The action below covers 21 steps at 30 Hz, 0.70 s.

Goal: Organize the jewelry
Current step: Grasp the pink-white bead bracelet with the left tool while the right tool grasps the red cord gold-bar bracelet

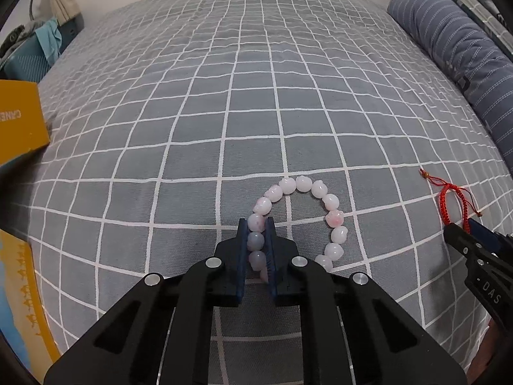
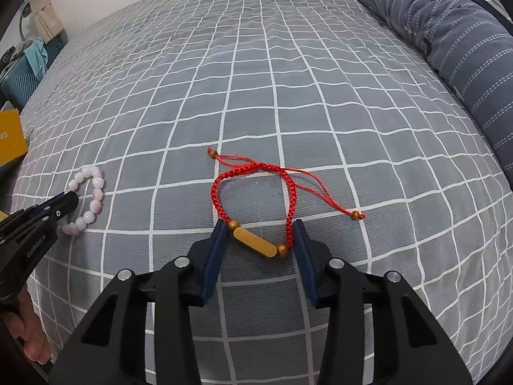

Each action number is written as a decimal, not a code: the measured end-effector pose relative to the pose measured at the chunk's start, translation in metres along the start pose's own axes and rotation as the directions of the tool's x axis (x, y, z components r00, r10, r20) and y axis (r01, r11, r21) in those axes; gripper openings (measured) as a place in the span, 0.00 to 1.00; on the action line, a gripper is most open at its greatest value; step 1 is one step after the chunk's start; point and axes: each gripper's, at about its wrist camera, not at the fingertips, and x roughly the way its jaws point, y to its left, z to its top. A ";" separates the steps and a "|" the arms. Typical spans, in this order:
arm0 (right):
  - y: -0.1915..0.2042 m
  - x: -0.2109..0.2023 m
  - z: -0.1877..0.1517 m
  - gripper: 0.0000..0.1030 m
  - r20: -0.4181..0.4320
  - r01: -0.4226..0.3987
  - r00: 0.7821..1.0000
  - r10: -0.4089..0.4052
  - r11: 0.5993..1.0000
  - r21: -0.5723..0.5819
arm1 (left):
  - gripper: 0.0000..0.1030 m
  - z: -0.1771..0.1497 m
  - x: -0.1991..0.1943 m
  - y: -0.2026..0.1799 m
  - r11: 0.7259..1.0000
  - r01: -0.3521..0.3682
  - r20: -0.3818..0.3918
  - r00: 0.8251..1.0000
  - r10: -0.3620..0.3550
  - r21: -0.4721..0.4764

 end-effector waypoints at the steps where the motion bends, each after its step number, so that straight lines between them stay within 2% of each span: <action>1: 0.000 0.000 0.000 0.37 0.000 -0.001 1.000 0.001 1.000 0.000 | 0.10 0.000 0.000 -0.001 1.000 -0.004 0.002 1.000 0.004 0.000; 21: -0.005 -0.008 -0.001 0.36 0.014 -0.008 1.000 0.008 1.000 0.011 | 0.10 0.002 -0.014 -0.003 1.000 -0.014 0.035 0.999 0.014 -0.003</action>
